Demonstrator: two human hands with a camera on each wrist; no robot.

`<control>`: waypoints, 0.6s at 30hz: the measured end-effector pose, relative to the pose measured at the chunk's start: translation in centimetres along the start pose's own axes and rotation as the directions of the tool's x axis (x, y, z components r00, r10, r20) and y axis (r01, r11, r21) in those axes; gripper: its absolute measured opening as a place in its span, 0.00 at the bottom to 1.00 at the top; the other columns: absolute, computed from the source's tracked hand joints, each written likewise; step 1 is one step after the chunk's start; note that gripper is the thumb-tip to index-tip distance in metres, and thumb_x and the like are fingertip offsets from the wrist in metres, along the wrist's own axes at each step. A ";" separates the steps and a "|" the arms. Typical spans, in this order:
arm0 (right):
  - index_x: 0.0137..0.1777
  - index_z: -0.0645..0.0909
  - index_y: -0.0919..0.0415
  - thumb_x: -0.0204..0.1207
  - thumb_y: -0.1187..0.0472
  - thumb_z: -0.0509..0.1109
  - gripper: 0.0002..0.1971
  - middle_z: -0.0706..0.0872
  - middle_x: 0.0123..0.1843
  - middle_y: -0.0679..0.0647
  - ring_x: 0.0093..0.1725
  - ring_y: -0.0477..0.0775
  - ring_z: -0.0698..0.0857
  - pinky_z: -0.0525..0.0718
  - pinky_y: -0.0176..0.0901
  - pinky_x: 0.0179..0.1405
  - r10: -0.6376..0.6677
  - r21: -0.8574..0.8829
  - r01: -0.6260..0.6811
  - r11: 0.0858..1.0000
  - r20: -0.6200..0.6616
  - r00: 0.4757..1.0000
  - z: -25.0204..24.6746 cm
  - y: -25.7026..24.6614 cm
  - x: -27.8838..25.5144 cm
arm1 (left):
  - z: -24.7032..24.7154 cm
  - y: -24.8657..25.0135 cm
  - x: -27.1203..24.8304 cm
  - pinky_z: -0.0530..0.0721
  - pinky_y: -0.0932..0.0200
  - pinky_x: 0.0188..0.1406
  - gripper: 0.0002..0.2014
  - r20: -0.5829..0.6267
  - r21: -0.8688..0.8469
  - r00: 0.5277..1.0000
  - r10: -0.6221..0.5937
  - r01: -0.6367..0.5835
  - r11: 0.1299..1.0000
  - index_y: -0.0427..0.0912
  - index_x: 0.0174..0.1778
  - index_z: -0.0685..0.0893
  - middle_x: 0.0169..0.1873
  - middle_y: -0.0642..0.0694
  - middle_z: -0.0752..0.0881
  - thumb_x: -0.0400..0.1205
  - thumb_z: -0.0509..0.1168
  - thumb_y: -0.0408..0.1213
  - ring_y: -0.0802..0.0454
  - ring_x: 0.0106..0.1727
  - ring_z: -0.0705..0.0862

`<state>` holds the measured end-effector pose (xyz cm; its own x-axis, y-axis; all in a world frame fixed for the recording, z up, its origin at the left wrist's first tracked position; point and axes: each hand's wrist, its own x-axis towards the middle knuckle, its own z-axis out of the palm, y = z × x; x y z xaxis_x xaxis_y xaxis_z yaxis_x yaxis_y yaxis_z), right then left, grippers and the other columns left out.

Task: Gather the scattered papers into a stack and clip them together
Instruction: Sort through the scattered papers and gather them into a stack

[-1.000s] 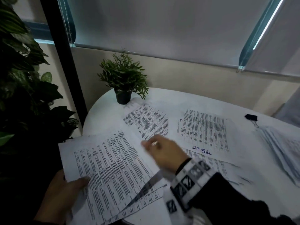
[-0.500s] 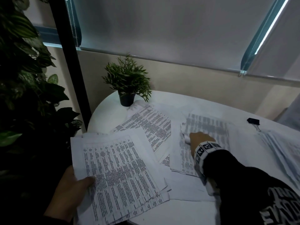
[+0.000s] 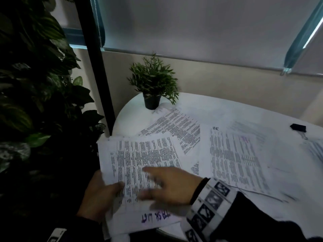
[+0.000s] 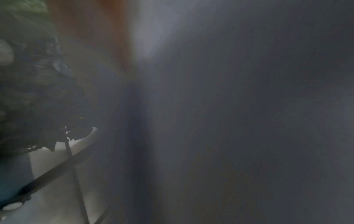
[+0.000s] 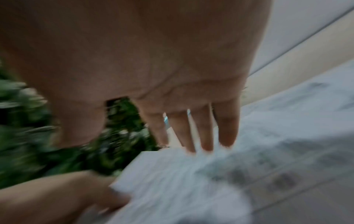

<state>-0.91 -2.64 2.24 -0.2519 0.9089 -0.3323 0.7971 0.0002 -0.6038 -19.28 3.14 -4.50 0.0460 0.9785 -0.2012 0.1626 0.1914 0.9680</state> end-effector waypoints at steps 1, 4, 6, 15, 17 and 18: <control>0.81 0.51 0.45 0.62 0.21 0.60 0.51 0.63 0.82 0.51 0.74 0.56 0.73 0.73 0.59 0.73 0.123 0.059 -0.115 0.992 -0.155 0.980 -0.8 1.5 0.0 | 0.0 -0.1 0.2 0.79 0.53 0.54 0.22 -0.030 0.011 1.000 -0.003 0.003 1.000 0.39 0.65 0.79 0.53 0.41 0.87 0.76 0.68 0.19 0.42 0.54 0.86; 0.84 0.41 0.55 0.70 0.31 0.65 0.53 0.62 0.81 0.58 0.77 0.60 0.68 0.73 0.57 0.72 0.394 0.071 -0.398 0.914 -0.387 0.834 -3.2 4.5 -0.2 | 0.0 1.2 0.2 0.79 0.45 0.63 0.24 -0.065 -0.098 0.994 0.091 -0.097 0.990 0.38 0.71 0.75 0.61 0.39 0.84 0.79 0.64 0.19 0.41 0.59 0.83; 0.83 0.49 0.56 0.72 0.46 0.74 0.47 0.77 0.69 0.53 0.63 0.51 0.82 0.85 0.43 0.53 0.317 0.422 -0.154 0.893 -0.350 0.882 -4.0 4.9 -0.5 | -0.1 3.3 -0.5 0.82 0.44 0.64 0.24 -0.038 -0.238 0.982 0.183 -0.187 0.953 0.40 0.71 0.76 0.62 0.41 0.85 0.80 0.59 0.18 0.41 0.62 0.84; 0.67 0.75 0.52 0.77 0.51 0.66 0.19 0.85 0.62 0.49 0.59 0.46 0.85 0.84 0.40 0.57 0.178 0.639 0.215 0.739 -0.494 0.851 -6.1 3.4 -1.7 | -1.1 5.7 -1.5 0.88 0.53 0.54 0.17 -0.156 -0.202 0.900 0.406 -0.432 0.879 0.53 0.60 0.82 0.53 0.57 0.90 0.79 0.68 0.29 0.52 0.58 0.87; 0.71 0.71 0.52 0.76 0.46 0.59 0.24 0.79 0.70 0.56 0.66 0.55 0.79 0.77 0.51 0.65 0.441 0.521 -0.149 0.841 -0.498 0.747 -7.6 5.7 -0.7 | -1.2 4.5 -1.1 0.83 0.42 0.61 0.17 -0.148 -0.120 0.934 0.326 -0.344 0.931 0.53 0.62 0.81 0.55 0.54 0.89 0.79 0.69 0.32 0.46 0.61 0.85; 0.76 0.66 0.54 0.77 0.44 0.57 0.29 0.74 0.74 0.60 0.71 0.61 0.75 0.73 0.53 0.69 0.556 0.364 -0.421 0.831 -0.493 0.669 -8.1 6.9 -0.2 | -1.2 4.1 -1.1 0.79 0.38 0.65 0.19 -0.135 -0.111 0.949 0.286 -0.302 0.947 0.53 0.66 0.79 0.59 0.52 0.87 0.80 0.67 0.31 0.44 0.63 0.83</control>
<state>9.03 0.54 4.01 0.5450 0.8142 -0.2004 0.5688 -0.5346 -0.6251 -19.83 2.99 -0.13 -0.0429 0.9934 0.1067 0.0308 -0.1055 0.9939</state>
